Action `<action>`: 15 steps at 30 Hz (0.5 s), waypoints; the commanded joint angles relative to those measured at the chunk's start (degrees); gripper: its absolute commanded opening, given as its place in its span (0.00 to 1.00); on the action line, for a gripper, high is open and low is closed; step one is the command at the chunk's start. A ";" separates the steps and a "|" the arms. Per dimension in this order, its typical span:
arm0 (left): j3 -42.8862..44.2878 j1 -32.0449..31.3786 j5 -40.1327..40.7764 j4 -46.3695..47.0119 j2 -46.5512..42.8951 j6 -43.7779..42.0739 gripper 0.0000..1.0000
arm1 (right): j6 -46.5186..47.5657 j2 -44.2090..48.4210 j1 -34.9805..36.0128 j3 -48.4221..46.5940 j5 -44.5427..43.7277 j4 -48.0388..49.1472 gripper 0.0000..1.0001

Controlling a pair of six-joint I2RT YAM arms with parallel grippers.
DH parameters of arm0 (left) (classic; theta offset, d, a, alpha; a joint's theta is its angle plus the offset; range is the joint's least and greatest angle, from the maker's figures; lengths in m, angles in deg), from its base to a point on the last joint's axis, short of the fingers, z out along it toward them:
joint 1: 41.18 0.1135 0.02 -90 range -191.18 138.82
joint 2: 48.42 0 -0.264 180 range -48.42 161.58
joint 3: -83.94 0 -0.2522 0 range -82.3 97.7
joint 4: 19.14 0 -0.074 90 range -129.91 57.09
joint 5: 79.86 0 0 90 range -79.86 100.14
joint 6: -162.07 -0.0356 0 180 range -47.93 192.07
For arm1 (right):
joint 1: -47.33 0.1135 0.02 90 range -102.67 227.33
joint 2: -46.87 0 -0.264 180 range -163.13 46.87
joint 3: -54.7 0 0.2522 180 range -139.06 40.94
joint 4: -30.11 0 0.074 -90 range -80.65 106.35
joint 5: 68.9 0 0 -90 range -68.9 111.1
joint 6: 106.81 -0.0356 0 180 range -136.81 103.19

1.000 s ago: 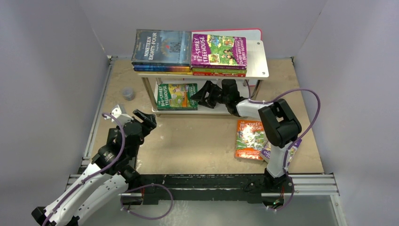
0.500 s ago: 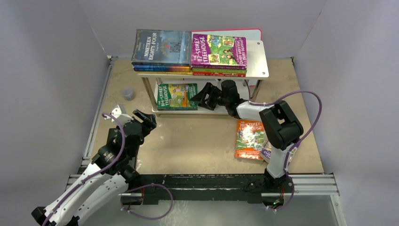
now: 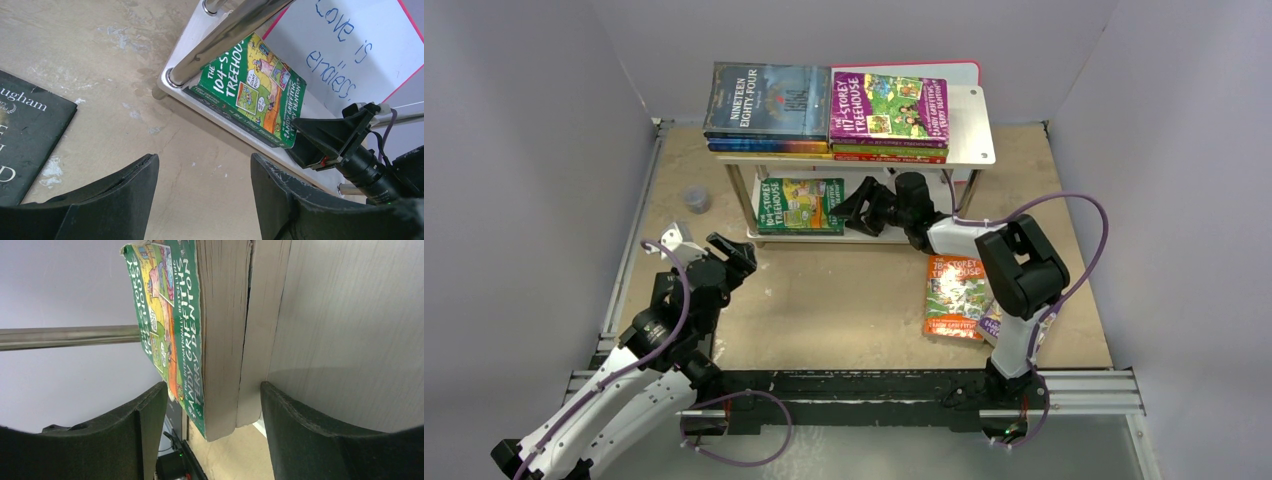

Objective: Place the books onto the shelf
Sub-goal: Place the book on the shelf.

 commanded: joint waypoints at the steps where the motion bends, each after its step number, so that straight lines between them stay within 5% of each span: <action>1: -0.09 0.12 0.91 0.65 0.29 0.50 0.66 | -2.52 2.87 2.87 0.51 4.21 1.57 0.69; 15: -0.07 0.07 0.70 0.76 0.65 0.65 0.66 | -1.83 4.57 3.76 1.26 0.99 -0.80 0.69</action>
